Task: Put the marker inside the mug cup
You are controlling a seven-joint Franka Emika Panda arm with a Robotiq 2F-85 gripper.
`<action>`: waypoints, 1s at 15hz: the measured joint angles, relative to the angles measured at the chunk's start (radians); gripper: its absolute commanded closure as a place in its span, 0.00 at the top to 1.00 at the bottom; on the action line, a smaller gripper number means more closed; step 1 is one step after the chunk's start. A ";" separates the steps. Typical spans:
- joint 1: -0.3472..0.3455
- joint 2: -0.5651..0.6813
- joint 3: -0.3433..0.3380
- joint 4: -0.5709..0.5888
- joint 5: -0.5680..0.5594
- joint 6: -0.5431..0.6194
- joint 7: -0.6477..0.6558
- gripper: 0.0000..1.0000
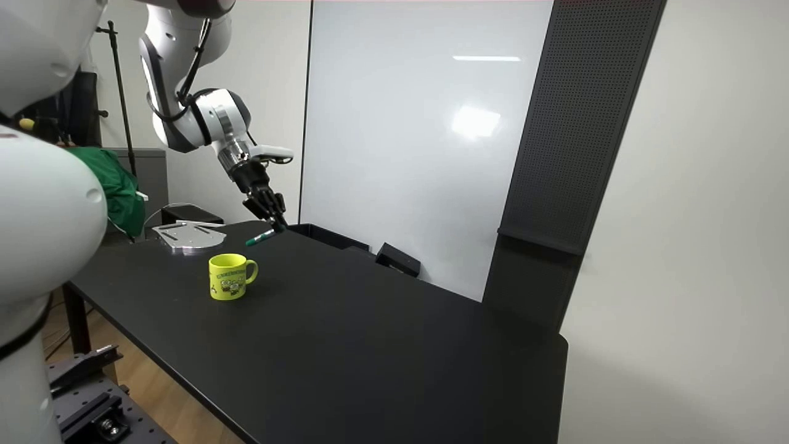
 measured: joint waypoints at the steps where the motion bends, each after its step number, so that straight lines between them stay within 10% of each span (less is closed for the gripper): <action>1: 0.003 0.001 0.002 0.002 0.000 0.002 -0.002 0.06; 15: 0.060 0.155 0.008 0.116 -0.028 0.072 -0.025 0.06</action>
